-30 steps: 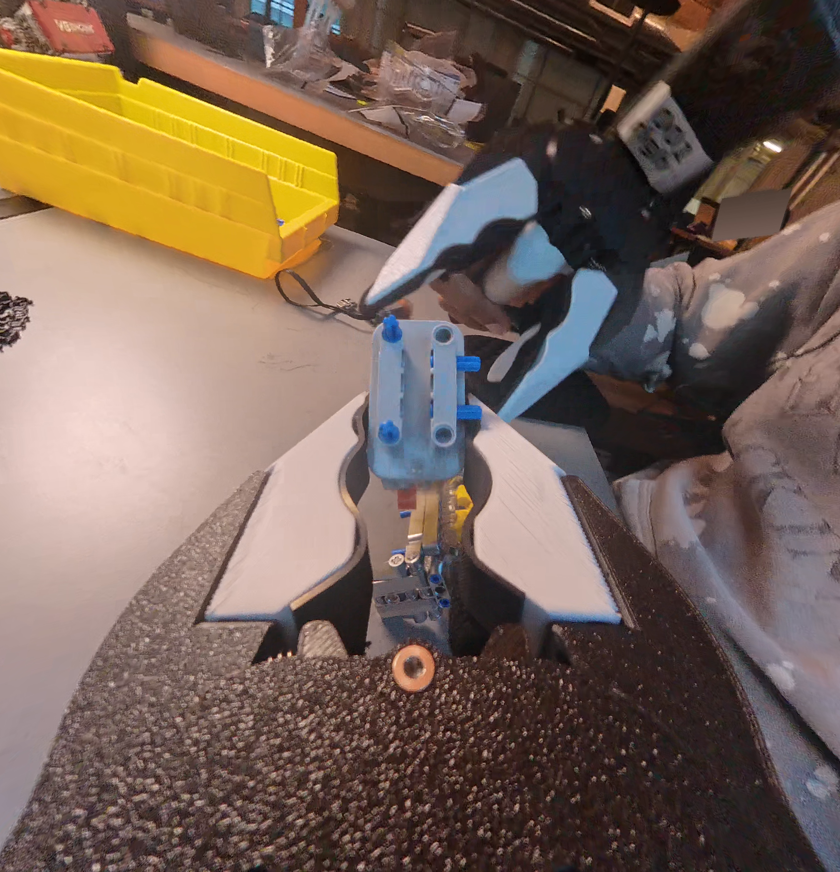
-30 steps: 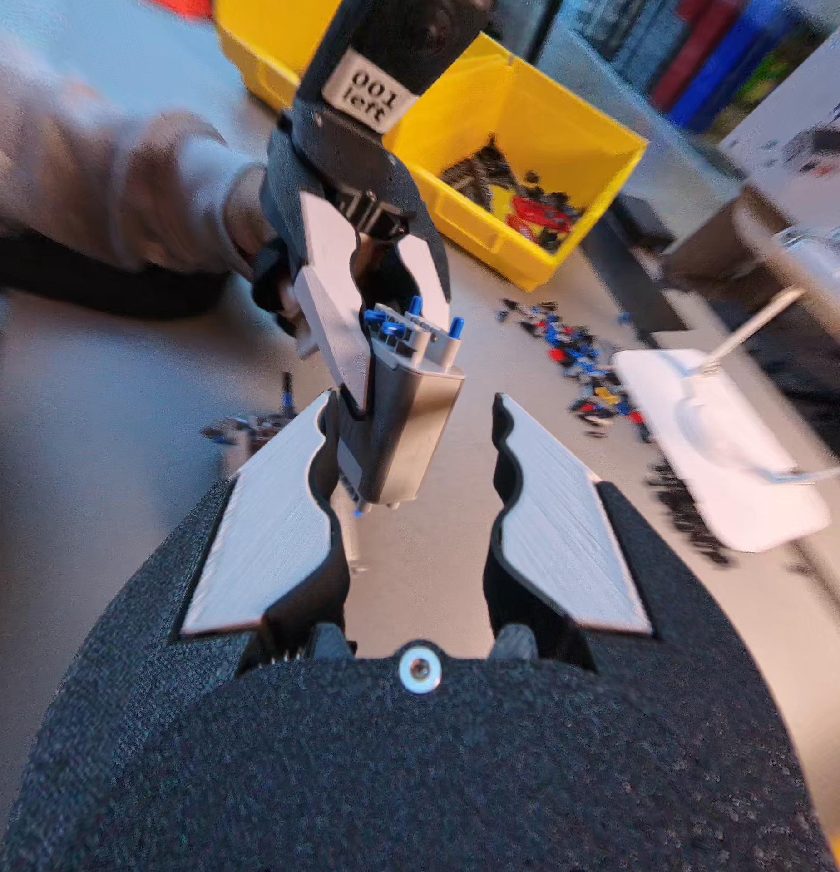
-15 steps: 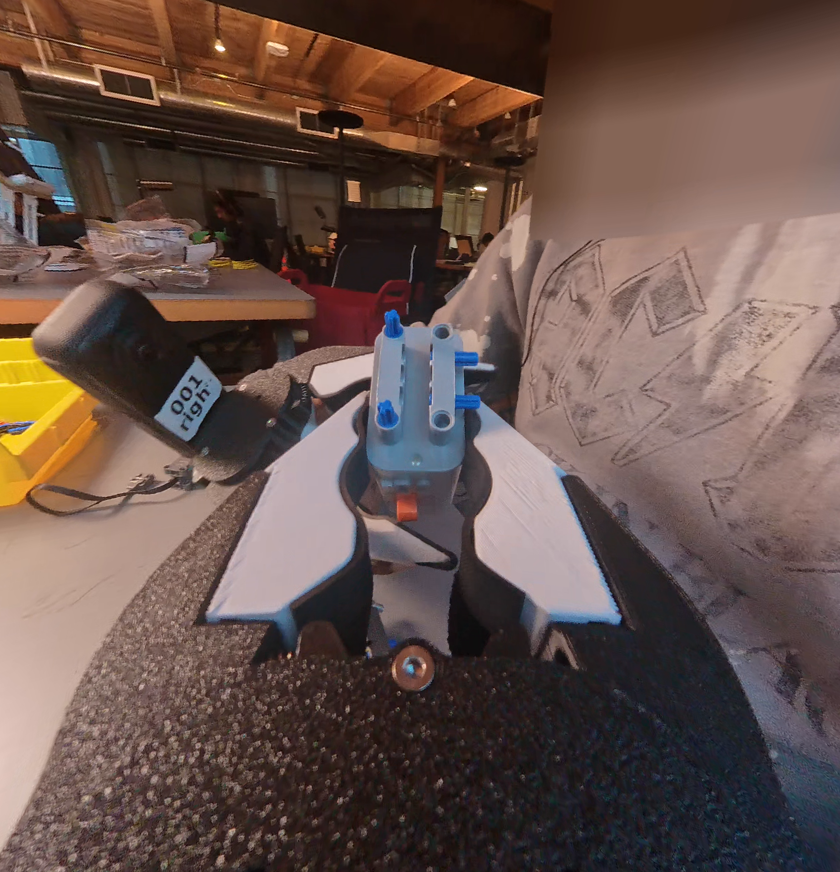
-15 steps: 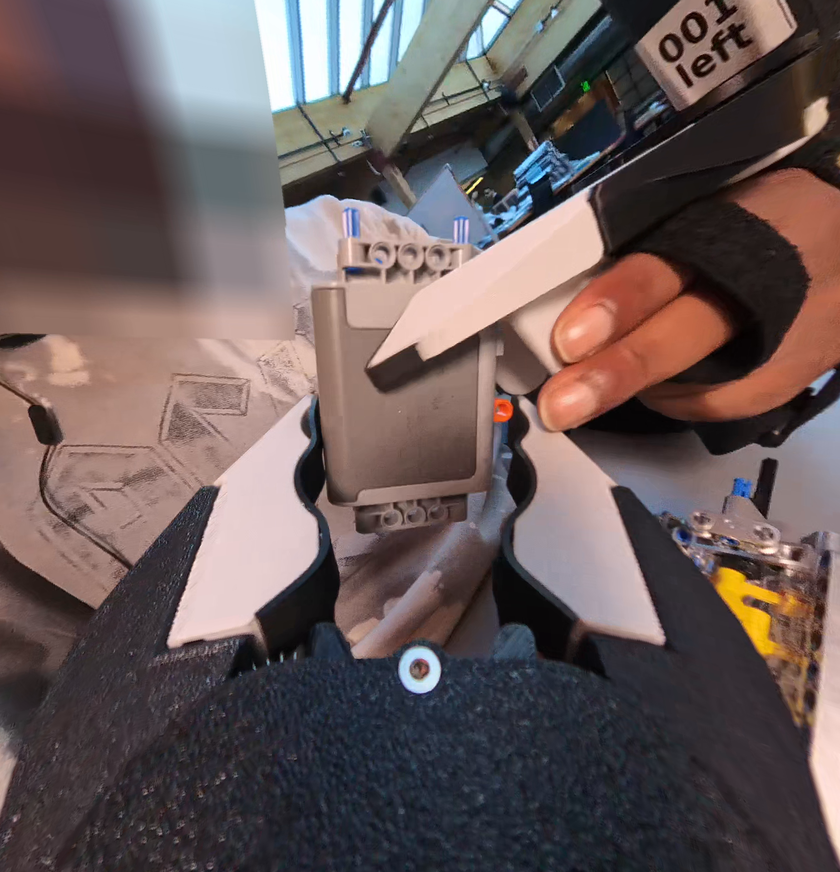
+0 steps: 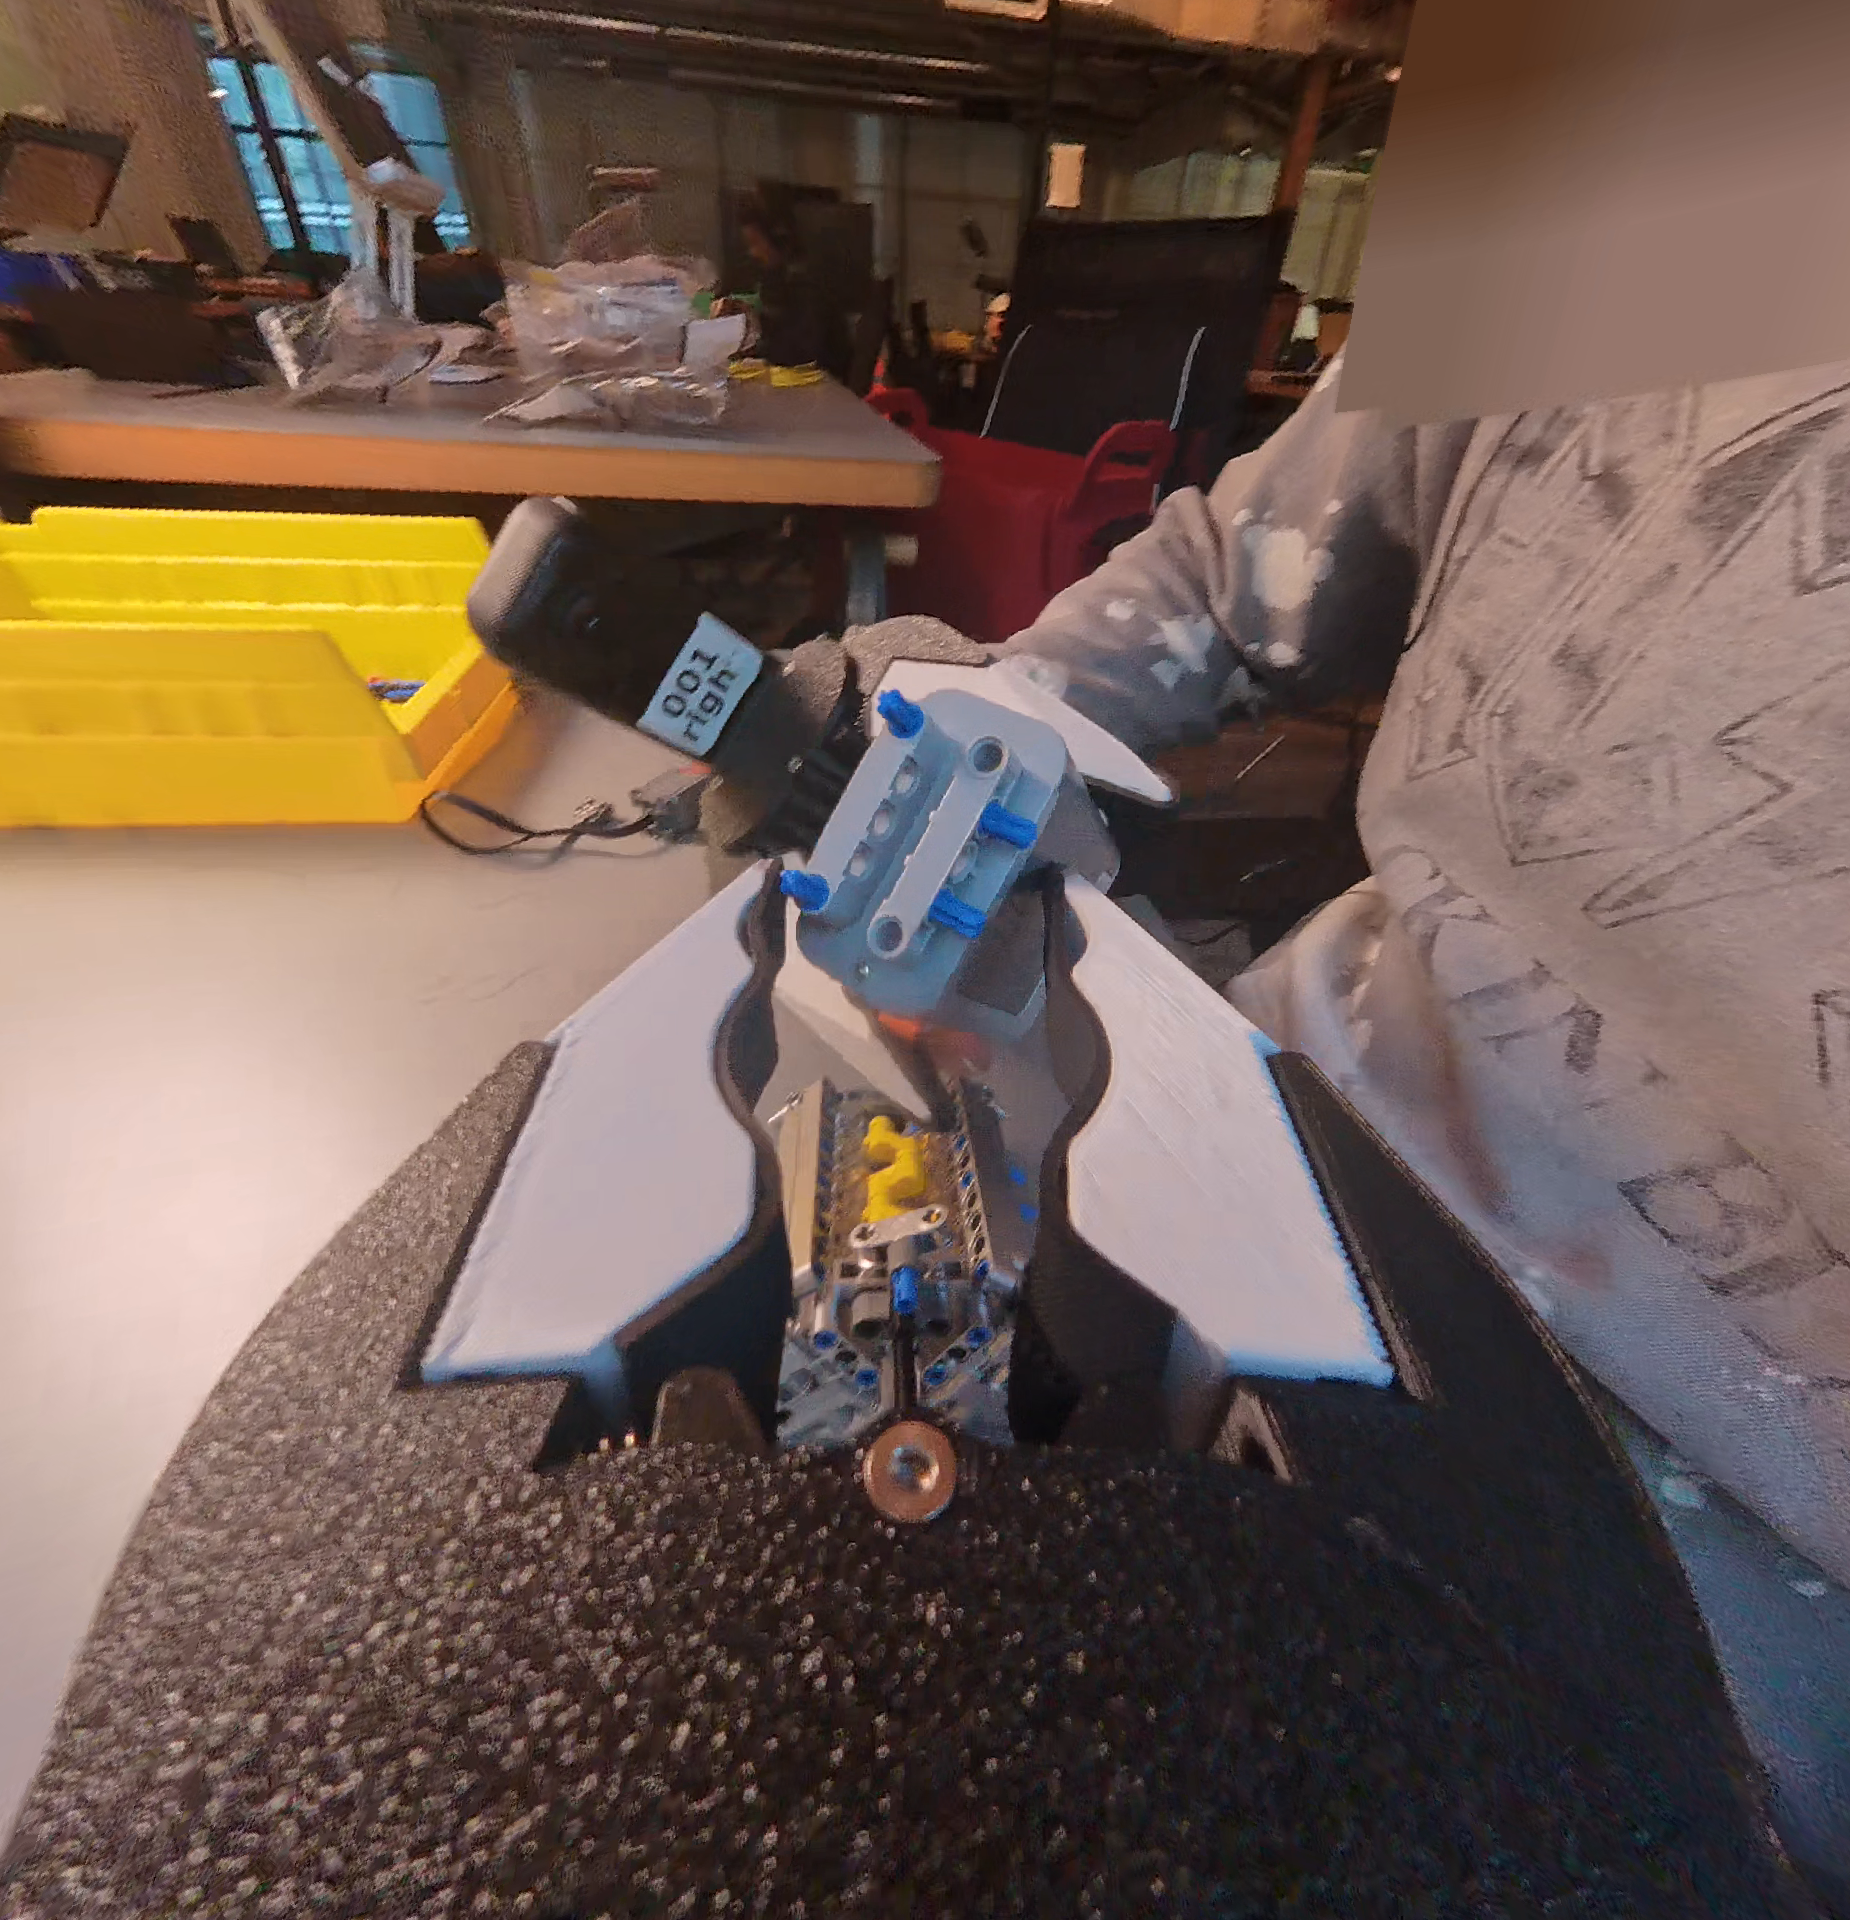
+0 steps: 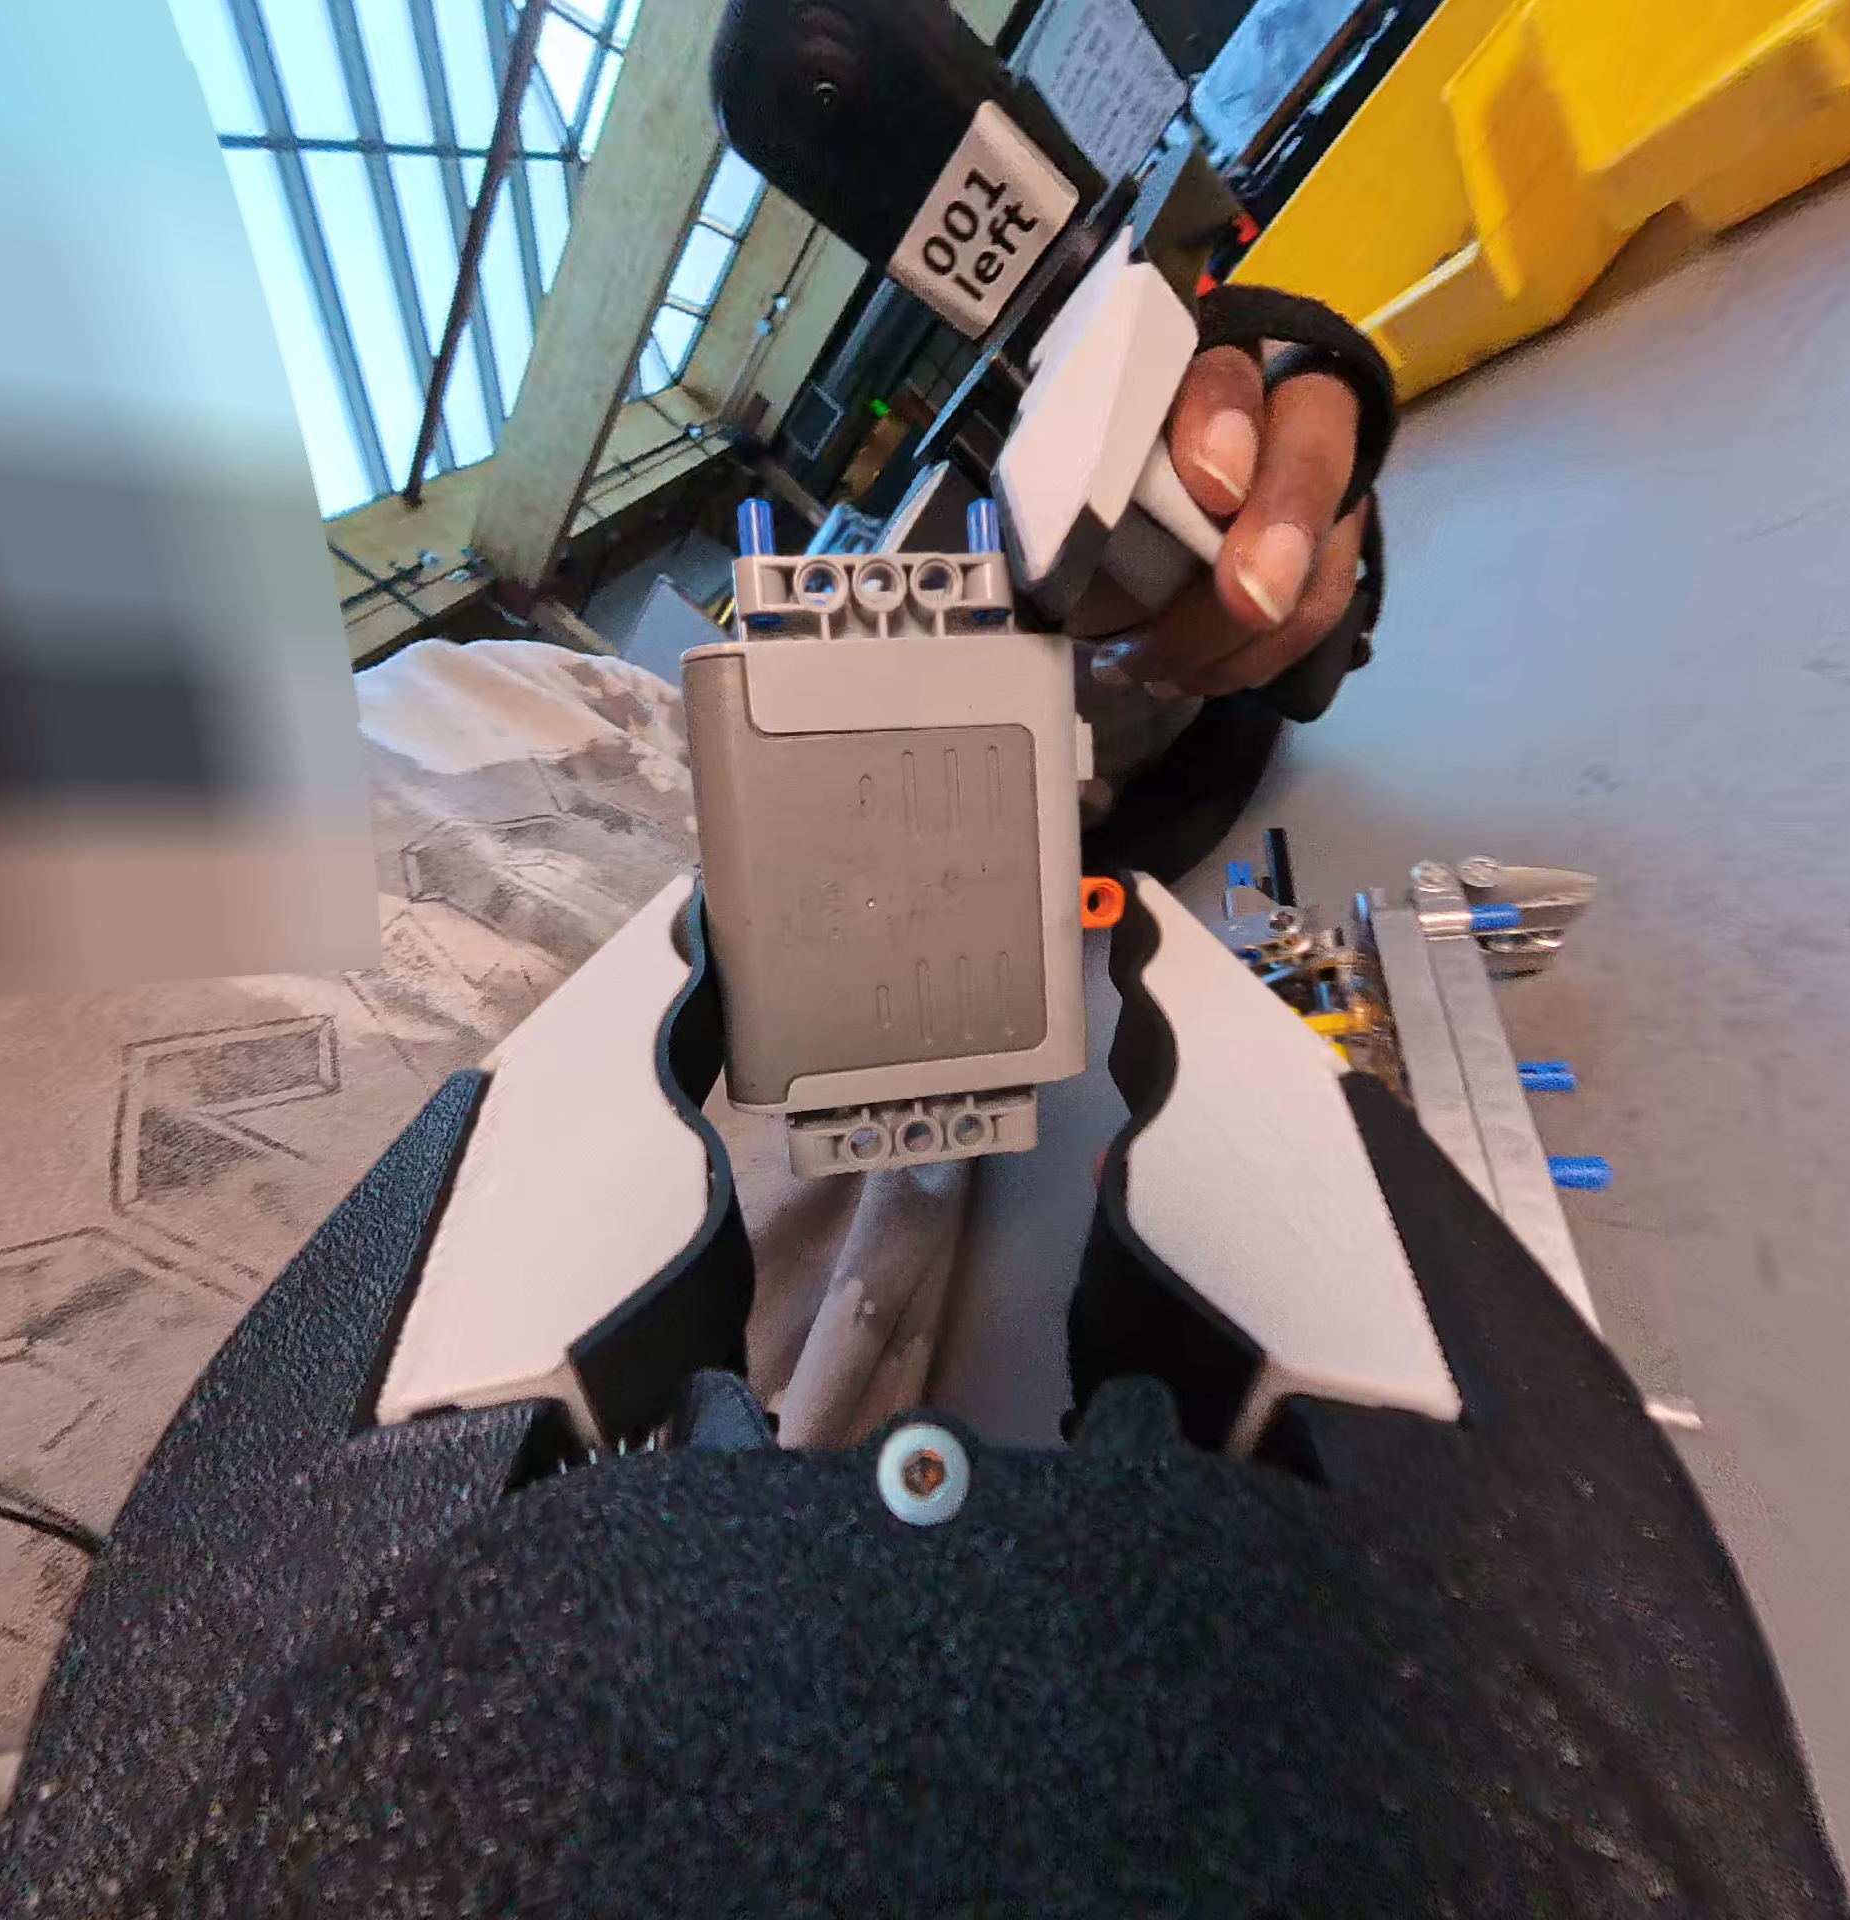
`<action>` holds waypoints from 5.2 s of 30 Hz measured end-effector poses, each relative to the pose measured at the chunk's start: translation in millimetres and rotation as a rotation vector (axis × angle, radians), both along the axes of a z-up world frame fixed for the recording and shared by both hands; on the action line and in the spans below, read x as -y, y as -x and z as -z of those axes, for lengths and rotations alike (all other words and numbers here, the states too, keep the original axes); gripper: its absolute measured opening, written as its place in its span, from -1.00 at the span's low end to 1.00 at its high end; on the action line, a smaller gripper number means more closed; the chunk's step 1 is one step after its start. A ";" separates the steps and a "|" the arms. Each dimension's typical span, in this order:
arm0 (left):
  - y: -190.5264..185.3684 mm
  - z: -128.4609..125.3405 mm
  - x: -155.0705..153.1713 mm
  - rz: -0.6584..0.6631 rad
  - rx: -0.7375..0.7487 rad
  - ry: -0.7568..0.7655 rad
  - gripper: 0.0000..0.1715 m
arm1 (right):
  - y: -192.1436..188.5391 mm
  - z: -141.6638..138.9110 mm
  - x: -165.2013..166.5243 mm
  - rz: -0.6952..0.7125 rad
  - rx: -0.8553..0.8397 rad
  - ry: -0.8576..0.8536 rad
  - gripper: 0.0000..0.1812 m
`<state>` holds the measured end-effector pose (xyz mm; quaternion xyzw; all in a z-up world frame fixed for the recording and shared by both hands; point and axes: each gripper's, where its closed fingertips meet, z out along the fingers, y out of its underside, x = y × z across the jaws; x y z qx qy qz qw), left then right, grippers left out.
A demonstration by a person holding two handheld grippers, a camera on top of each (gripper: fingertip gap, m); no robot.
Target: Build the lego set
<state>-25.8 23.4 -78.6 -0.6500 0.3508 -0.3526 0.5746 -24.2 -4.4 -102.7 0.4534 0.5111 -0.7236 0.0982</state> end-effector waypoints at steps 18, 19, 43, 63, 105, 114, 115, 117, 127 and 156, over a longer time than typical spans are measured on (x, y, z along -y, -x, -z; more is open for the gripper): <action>36.8 30.5 -4.6 -0.106 -0.018 0.240 -0.53 | 10.1 52.5 -35.3 0.129 0.074 -0.577 -0.18; 35.9 36.0 -3.8 -0.102 -0.042 0.256 -0.52 | 8.9 57.4 -36.9 0.122 0.084 -0.622 -0.18; 23.2 89.6 12.0 -0.091 -0.385 0.255 -0.63 | 1.2 79.5 -36.2 0.091 0.089 -0.900 -0.18; 9.7 85.8 7.0 -0.108 -0.366 0.212 -0.65 | 8.7 62.4 -34.4 0.081 -0.017 -1.003 -0.19; 17.0 93.7 10.6 -0.139 -0.370 0.277 -0.74 | 1.6 80.1 -40.3 -0.121 0.151 -1.150 -0.28; 16.9 93.5 9.9 -0.136 -0.365 0.265 -0.74 | -15.8 79.3 -65.6 -0.204 -0.037 -1.304 -0.08; 16.9 93.6 10.2 -0.134 -0.365 0.261 -0.74 | -18.8 81.7 -72.7 -0.254 -0.050 -1.374 -0.01; 16.7 93.6 11.1 -0.126 -0.367 0.255 -0.74 | -23.6 87.5 -80.8 -0.360 -0.058 -1.465 0.11; 29.2 91.4 34.5 -0.076 -0.336 0.268 -0.23 | -22.8 109.2 -74.5 -0.396 0.083 -1.177 -0.19; 35.3 87.5 -7.9 -0.289 -0.360 0.216 -0.53 | -9.9 73.1 -63.8 -0.197 0.499 -1.184 -0.18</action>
